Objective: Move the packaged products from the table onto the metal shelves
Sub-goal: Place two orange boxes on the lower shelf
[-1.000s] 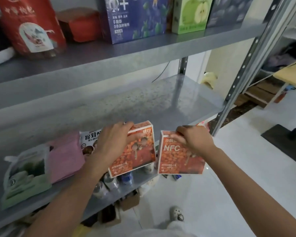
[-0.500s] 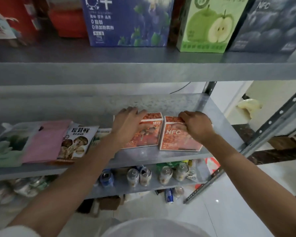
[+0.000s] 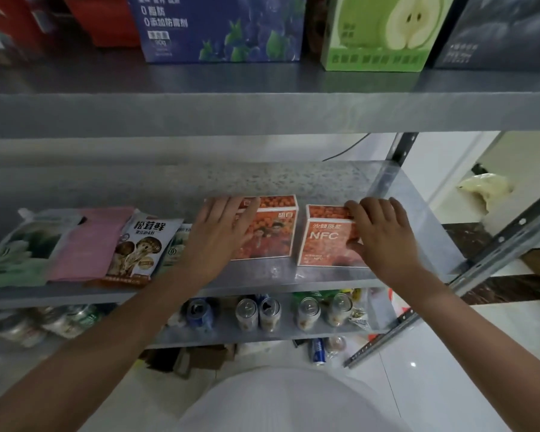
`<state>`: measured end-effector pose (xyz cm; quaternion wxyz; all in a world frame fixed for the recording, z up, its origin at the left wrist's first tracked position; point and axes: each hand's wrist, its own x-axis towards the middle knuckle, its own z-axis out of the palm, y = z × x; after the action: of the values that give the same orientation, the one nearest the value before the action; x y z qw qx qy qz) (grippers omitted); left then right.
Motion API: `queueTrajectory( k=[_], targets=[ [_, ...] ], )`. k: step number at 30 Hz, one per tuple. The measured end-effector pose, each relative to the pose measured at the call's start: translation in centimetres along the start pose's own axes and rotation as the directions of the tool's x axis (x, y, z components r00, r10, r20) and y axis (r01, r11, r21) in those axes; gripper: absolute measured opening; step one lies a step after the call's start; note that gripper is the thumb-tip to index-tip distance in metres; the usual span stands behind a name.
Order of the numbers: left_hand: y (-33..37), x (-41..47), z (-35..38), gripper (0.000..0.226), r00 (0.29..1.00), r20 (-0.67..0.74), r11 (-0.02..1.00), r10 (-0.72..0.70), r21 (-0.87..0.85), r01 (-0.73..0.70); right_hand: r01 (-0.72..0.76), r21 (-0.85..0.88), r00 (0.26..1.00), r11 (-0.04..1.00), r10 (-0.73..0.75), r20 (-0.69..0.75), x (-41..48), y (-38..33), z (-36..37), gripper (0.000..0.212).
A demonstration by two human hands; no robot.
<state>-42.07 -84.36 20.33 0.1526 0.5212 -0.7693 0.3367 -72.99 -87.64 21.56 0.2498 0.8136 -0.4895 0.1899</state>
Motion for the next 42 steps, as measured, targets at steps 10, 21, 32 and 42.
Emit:
queueTrajectory(
  k=[10,21,32,42],
  targets=[
    [1.7,0.1,3.3,0.092,0.995,-0.045,0.996,-0.087,-0.002,0.087,-0.150,-0.041,0.988,0.988,0.148,-0.037,0.0,-1.8,3.4,0.088],
    [1.1,5.1,6.0,0.085,0.994,0.046,0.995,-0.101,0.029,0.100,-0.216,-0.065,0.975,0.974,0.218,0.035,4.8,0.4,7.1,0.091],
    [0.9,7.5,6.4,0.065,0.984,0.168,0.996,-0.058,0.075,0.046,-0.203,-0.074,0.977,0.976,0.206,0.048,7.2,1.2,8.5,0.091],
    [0.9,9.0,3.2,0.053,0.946,0.301,0.985,-0.120,-0.084,0.152,-0.189,0.007,0.974,0.982,0.186,0.133,7.4,1.8,7.2,0.083]
  ],
)
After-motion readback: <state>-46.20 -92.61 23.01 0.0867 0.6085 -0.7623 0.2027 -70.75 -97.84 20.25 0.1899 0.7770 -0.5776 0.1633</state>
